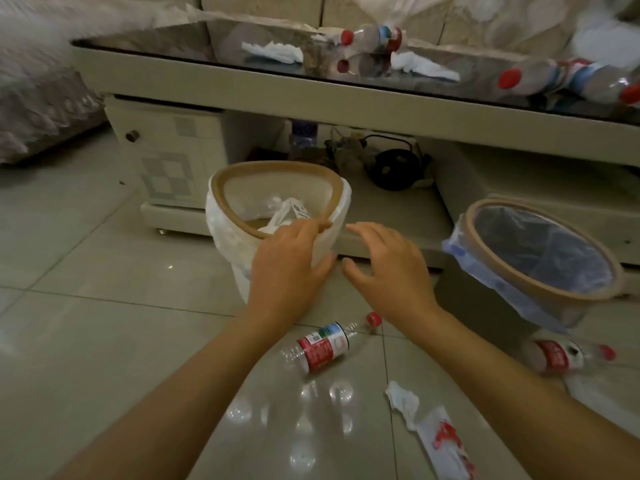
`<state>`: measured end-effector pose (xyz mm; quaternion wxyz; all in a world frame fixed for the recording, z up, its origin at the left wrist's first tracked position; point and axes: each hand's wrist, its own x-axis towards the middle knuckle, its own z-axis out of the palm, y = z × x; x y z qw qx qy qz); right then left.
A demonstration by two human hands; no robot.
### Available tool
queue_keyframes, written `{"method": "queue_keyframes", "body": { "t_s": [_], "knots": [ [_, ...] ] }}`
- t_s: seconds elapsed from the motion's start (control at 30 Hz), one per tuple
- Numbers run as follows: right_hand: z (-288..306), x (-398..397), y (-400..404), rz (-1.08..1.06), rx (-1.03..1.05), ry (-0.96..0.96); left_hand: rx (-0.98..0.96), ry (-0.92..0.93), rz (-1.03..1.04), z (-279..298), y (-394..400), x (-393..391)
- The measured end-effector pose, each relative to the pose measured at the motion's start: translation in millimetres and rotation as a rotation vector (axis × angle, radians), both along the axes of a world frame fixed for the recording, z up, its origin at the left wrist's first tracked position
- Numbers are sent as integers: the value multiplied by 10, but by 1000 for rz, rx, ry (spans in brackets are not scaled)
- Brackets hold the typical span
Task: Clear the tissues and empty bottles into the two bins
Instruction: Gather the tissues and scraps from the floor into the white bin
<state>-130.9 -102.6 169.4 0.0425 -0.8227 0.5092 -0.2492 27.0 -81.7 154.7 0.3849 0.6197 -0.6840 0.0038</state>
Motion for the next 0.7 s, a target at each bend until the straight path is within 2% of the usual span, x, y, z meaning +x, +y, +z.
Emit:
{"method": "queue_keyframes", "body": {
  "t_s": [0.17,0.27,0.7],
  "knots": [
    [-141,-542,497,-68,48,60,94,-114,-134,-198,437,-465],
    [-271,-835,779,-128,83,94,202,-111,-197,-342,607,-704],
    [-676,-2188,1770,-383,169,253,398,-325,-496,-919,813,-1957]
  ]
}}
